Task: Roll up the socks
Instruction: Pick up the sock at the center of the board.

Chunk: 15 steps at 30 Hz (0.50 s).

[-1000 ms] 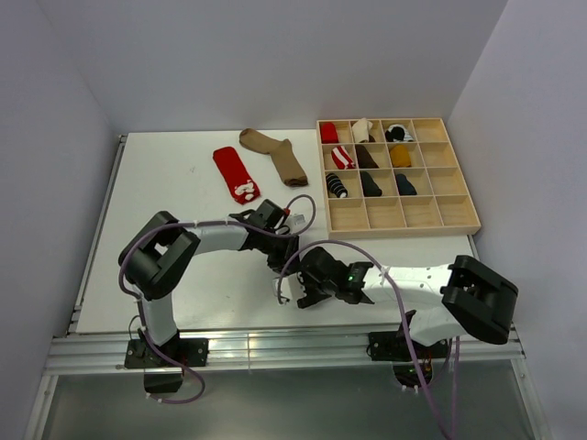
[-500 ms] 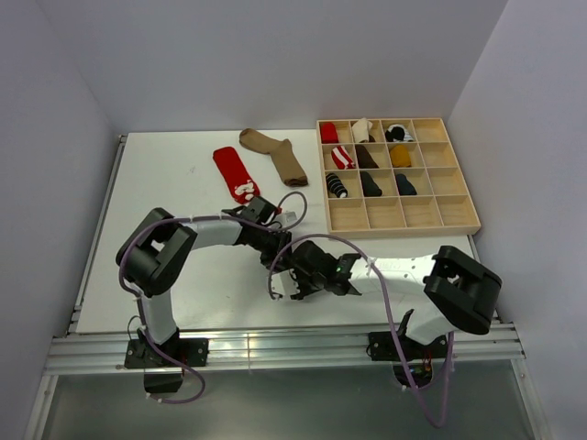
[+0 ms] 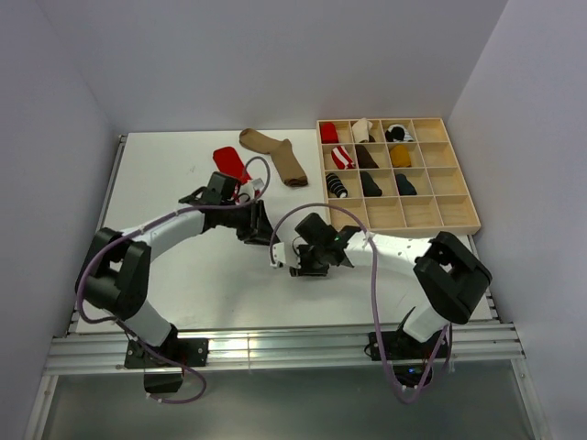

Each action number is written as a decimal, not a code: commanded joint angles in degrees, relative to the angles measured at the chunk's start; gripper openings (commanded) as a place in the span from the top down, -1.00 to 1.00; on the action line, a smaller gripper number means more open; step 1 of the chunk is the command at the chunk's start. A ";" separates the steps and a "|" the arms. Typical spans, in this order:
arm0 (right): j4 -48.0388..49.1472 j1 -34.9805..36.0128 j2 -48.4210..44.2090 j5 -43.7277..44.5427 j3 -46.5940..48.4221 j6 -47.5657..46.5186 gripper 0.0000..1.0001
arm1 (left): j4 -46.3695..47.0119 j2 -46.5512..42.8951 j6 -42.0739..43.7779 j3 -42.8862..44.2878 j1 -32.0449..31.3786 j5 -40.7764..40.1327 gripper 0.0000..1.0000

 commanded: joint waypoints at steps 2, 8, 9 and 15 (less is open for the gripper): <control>-9.73 -4.71 0.77 -7.33 5.50 4.49 0.77 | 0.70 -7.02 -1.29 -0.40 2.85 0.28 0.32; -15.01 -11.66 0.95 -11.47 14.12 8.10 0.80 | 1.23 -12.39 -1.38 -2.08 4.70 0.72 0.35; -16.32 -12.71 0.68 -13.13 15.52 8.63 0.79 | 1.58 -13.26 -1.38 -2.34 4.88 0.98 0.35; -19.49 -23.60 1.03 -15.79 26.33 12.67 0.79 | 4.22 -14.76 -2.35 -4.54 5.32 2.92 0.38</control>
